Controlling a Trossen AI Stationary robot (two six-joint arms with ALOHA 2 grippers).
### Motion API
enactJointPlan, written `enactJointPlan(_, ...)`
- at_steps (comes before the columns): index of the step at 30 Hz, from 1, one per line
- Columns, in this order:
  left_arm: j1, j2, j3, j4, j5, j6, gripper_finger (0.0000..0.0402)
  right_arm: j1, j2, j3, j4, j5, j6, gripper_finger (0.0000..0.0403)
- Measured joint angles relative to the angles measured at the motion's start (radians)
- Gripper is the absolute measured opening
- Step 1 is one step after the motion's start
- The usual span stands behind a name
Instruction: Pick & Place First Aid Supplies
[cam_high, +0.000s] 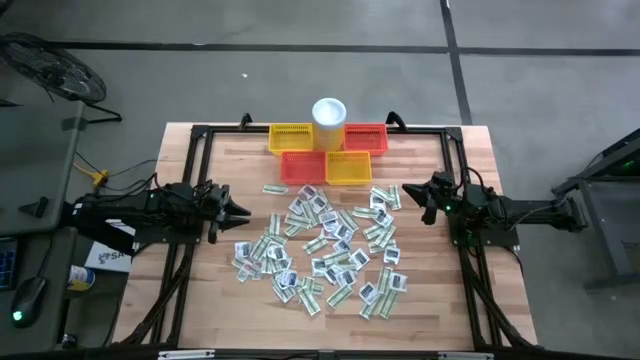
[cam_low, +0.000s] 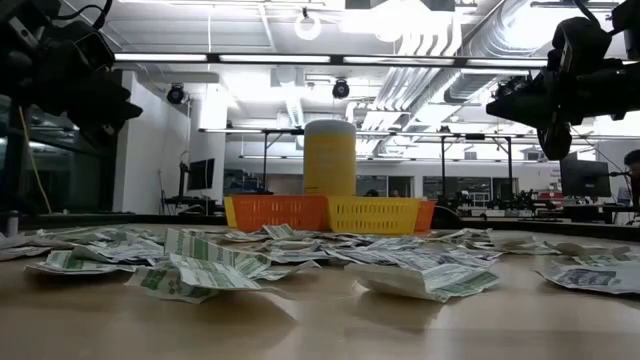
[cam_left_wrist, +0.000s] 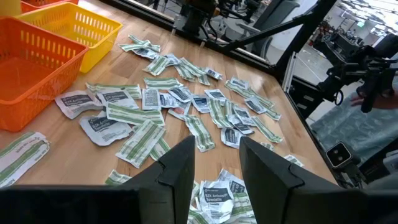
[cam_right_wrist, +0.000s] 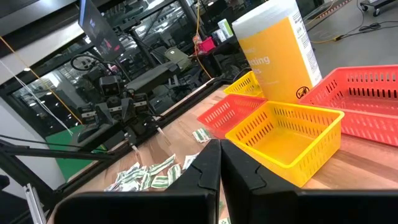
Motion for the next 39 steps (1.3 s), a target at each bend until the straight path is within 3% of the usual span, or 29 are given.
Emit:
enactJointPlan(12,0.0,0.0,0.0,0.0,0.0,0.0,0.0127,0.002,0.0,0.0,0.005,-0.002,0.01,0.0003)
enactJointPlan(19,0.0,0.0,0.0,0.0,0.0,0.0,0.0127,0.002,0.0,0.0,0.004,-0.055,0.003,0.0002)
enactJointPlan(25,0.0,0.0,0.0,0.0,0.0,0.0,0.0127,0.001,0.008,0.015,-0.04,0.049,0.054,0.0002)
enactJointPlan(28,0.0,0.0,0.0,0.0,0.0,0.0,0.0127,-0.002,0.061,0.091,-0.205,0.131,0.08,0.0003)
enactJointPlan(32,0.0,0.0,0.0,0.0,0.0,0.0,0.0127,-0.058,0.187,0.253,-0.392,0.155,0.08,0.0003)
enactJointPlan(35,0.0,0.0,0.0,0.0,0.0,0.0,0.0127,-0.135,0.325,0.381,-0.49,0.104,0.06,0.0002)
enactJointPlan(39,0.0,0.0,0.0,0.0,0.0,0.0,0.0127,-0.255,0.522,0.524,-0.567,-0.059,-0.065,0.0003)
